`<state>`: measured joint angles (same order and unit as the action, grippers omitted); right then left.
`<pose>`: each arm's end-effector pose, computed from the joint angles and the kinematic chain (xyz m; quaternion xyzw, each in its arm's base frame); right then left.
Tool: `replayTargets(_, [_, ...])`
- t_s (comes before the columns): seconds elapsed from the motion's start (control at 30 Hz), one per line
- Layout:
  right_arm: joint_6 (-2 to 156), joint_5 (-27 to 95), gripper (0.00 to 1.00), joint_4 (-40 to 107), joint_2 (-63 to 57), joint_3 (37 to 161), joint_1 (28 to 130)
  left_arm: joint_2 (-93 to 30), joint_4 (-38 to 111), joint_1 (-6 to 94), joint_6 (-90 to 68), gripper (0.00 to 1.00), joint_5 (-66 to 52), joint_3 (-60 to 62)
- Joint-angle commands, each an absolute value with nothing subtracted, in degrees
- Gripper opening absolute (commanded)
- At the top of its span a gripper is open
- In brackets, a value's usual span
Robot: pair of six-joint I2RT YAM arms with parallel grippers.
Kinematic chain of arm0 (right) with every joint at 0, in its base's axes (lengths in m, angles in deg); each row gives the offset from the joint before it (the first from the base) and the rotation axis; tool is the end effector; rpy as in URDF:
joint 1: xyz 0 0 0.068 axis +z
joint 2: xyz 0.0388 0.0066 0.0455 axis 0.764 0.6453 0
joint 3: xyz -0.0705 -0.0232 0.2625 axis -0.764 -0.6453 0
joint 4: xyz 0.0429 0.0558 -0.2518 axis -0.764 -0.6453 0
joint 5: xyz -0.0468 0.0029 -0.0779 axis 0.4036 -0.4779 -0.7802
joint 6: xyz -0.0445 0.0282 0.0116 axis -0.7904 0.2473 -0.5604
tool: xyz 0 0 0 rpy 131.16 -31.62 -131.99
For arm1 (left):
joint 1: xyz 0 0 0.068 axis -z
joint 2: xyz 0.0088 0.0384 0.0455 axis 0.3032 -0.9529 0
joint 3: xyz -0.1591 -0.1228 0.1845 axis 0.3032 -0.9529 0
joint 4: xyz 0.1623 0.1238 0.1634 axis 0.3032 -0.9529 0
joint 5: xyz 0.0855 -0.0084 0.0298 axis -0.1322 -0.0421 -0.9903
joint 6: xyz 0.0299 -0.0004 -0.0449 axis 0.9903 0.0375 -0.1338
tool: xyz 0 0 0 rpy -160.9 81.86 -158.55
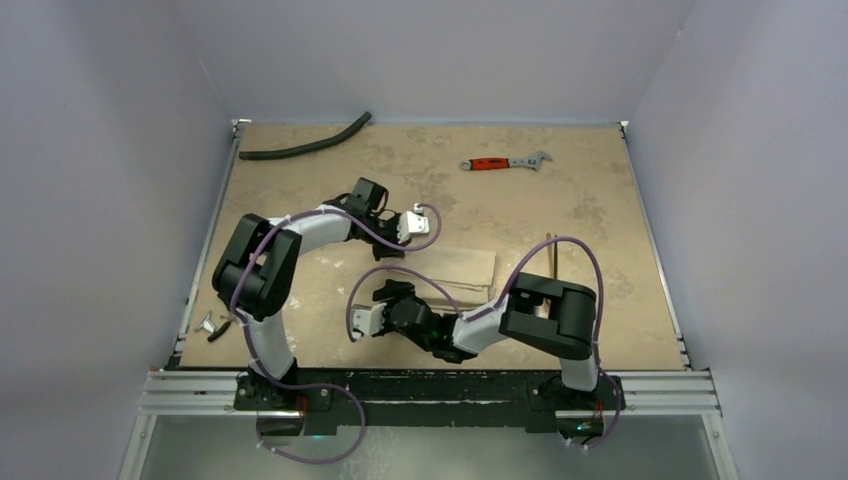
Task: Fold the napkin into a case and place the utensils inside
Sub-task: Pick up the 2/3-rectangle-folded napkin at the center of the board.
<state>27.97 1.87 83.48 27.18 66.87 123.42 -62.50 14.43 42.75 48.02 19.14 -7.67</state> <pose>0.1174 0.3467 0.1233 -0.6047 0.5251 -0.0111 0.5987 0.3184 -0.1715 0.1481 0.6047 0.7099 -0.2410 0.2690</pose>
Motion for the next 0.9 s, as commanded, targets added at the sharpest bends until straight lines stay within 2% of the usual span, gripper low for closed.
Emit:
replayTargets(0.0, [32.3, 5.5, 0.59, 67.6, 26.0, 64.8, 124.0, -64.1, 6.3, 41.6, 49.0, 0.0, 12.4, -11.3])
replayTargets(0.27, [31.0, 10.7, 0.61, 60.2, 25.4, 65.8, 124.0, -62.7, 6.8, 41.0, 49.6, 0.0, 10.9, -13.1])
replayTargets(0.4, [29.8, 9.9, 0.57, 61.3, 28.4, 67.1, 123.9, -62.5, 7.1, 40.9, 48.7, 0.0, 11.6, -13.2])
replayTargets(0.53, [29.6, 7.9, 0.49, 64.6, 31.1, 67.7, 124.0, -62.6, 7.1, 40.9, 49.5, 0.0, 11.2, -13.5])
replayTargets(0.67, [30.0, 4.0, 0.34, 68.0, 33.6, 68.0, 124.0, -62.6, 6.8, 40.9, 50.1, 0.0, 11.1, -13.4])
replayTargets(0.87, [31.4, 2.4, 0.19, 71.7, 31.3, 66.4, 123.9, -62.5, 6.3, 40.9, 50.7, 0.0, 10.8, -13.2])
